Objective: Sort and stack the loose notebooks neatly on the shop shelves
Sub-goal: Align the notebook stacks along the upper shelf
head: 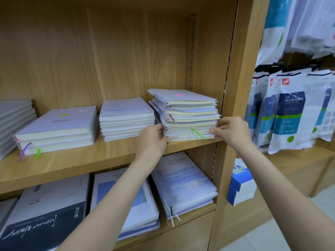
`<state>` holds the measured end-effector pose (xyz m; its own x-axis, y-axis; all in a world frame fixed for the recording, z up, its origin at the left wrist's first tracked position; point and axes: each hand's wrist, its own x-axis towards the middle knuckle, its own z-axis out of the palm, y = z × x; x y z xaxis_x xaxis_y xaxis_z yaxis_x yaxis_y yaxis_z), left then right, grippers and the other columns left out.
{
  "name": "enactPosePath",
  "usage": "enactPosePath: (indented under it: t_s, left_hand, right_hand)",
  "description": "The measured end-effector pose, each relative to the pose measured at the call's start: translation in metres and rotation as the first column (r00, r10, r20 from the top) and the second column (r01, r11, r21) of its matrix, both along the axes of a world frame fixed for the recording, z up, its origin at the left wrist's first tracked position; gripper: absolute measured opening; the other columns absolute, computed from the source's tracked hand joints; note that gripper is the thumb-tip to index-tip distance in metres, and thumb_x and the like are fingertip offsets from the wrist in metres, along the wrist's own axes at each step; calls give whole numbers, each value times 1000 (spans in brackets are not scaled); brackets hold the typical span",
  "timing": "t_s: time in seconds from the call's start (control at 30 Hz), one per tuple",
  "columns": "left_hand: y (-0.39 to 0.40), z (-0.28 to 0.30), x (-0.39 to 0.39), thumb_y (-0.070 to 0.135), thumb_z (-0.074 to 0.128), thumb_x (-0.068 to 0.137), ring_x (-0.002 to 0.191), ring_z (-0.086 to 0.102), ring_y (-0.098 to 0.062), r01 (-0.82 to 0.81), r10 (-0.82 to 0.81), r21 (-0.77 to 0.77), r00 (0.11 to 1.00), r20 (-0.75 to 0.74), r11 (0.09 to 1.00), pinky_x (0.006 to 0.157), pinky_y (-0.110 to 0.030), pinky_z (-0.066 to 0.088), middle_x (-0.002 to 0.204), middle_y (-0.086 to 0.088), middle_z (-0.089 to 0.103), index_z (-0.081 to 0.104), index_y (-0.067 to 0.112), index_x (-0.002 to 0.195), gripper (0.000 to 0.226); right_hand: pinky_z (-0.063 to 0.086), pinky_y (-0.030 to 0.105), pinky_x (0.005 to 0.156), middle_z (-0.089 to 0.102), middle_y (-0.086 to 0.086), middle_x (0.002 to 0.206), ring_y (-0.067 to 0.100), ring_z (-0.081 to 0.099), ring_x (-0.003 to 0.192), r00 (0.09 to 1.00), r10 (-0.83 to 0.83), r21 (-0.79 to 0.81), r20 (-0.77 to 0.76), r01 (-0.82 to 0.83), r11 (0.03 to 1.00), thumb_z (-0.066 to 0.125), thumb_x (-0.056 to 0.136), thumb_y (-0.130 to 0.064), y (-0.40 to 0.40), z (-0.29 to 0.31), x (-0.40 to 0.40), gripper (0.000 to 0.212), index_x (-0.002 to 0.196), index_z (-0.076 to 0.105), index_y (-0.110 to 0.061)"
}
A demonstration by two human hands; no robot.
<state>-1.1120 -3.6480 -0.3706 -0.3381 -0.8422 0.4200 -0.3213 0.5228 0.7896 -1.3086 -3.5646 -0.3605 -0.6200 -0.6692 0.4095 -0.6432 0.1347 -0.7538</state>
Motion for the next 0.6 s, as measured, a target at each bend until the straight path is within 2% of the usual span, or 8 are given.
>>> enactPosePath:
  t_s: [0.1, 0.17, 0.27, 0.37, 0.47, 0.53, 0.6]
  left_hand:
    - [0, -1, -1, -6, 54, 84, 95, 64, -16, -25, 25, -4, 1000, -12, 1000, 91, -29, 49, 96, -2, 68, 66, 6, 106, 28]
    - [-3, -1, -2, -5, 54, 84, 98, 64, -20, -35, 35, 7, 999, 12, 999, 92, -32, 49, 102, -7, 69, 66, 7, 106, 27]
    - [-5, 2, -5, 1, 54, 87, 104, 60, -24, -70, 68, 21, 991, 112, 997, 90, -33, 48, 108, -9, 67, 64, 14, 104, 23]
    - [-2, 3, -10, 2, 48, 88, 105, 58, -24, -112, 115, -27, 976, 187, 993, 84, -29, 45, 111, -5, 65, 62, 13, 111, 30]
    - [-1, 1, -10, 4, 46, 88, 105, 57, -24, -127, 140, -71, 963, 230, 989, 80, -28, 42, 112, -4, 65, 61, 15, 113, 31]
    - [-3, 2, -9, 7, 47, 90, 105, 57, -24, -123, 137, -70, 958, 253, 990, 78, -27, 40, 111, -3, 66, 61, 16, 111, 27]
    - [-3, 3, -9, 9, 48, 90, 106, 56, -24, -130, 143, -64, 954, 262, 989, 78, -26, 39, 111, -2, 65, 60, 17, 112, 27]
  right_hand:
    - [51, 42, 90, 72, 9, 90, 21, 68, 87, 1000, -10, 7, -18, 10, 1000, 75, 78, -20, 3, 1, 5, 34, 107, 66, -6]
    - [48, 37, 95, 69, 4, 106, 17, 63, 100, 999, 39, 9, 29, -39, 999, 75, 78, -21, 9, -3, 10, 44, 118, 60, -9]
    - [41, 24, 95, 59, -2, 119, 9, 54, 107, 974, 188, -45, 130, -184, 982, 77, 75, -15, 12, -12, 19, 63, 131, 48, -8]
    - [36, 20, 96, 53, -3, 128, 6, 49, 115, 962, 217, -105, 168, -201, 974, 74, 78, -12, 9, -21, 20, 68, 137, 40, -10]
    - [38, 26, 100, 56, -2, 131, 13, 49, 123, 981, 167, -123, 96, -155, 980, 69, 84, -18, 5, -28, 22, 58, 136, 42, -13]
    - [36, 33, 104, 58, -1, 128, 18, 46, 126, 994, 111, -106, -12, -112, 988, 66, 86, -23, 5, -29, 23, 50, 132, 46, -13]
    - [35, 28, 102, 60, 2, 126, 21, 48, 124, 993, 85, -82, -84, -92, 992, 65, 87, -23, 5, -26, 22, 46, 128, 49, -11]
